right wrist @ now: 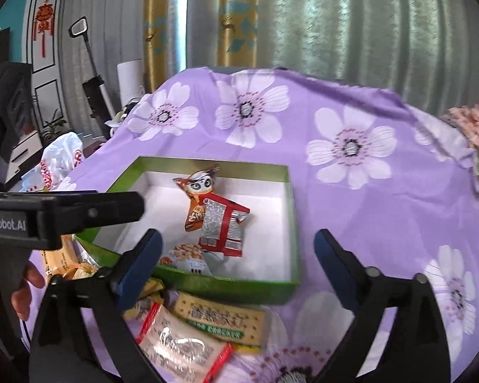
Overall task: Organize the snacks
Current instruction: 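Carry the red wafer packet into the green box and release it, then move the right tool back toward the remaining snack packets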
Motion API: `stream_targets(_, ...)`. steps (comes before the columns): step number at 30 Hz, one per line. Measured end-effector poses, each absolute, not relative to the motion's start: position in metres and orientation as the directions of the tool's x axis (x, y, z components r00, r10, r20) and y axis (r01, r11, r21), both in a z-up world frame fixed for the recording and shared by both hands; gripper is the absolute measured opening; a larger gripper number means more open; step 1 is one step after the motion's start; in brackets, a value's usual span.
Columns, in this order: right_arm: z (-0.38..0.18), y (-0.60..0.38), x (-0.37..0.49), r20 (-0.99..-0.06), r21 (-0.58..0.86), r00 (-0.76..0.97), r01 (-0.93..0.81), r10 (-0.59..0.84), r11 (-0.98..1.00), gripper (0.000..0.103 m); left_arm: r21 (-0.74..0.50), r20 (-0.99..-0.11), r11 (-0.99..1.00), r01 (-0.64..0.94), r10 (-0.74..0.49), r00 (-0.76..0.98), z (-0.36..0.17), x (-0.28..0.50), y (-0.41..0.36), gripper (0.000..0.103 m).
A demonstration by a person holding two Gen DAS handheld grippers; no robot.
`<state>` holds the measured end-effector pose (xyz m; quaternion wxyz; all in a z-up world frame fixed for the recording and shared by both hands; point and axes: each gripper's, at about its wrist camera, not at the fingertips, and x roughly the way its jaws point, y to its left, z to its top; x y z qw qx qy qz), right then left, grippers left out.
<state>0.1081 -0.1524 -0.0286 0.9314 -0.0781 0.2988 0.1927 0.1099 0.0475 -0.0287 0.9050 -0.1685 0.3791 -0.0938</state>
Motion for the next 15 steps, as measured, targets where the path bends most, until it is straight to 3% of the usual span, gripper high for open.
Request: stream_targets(15, 0.0, -0.174, 0.046, -0.558, -0.043, 0.785, -0.353, 0.271, 0.935, 0.102, -0.346, -0.64, 0.935, 0.074, -0.293, 0.71, -0.011, 0.049, 0.034, 0.102)
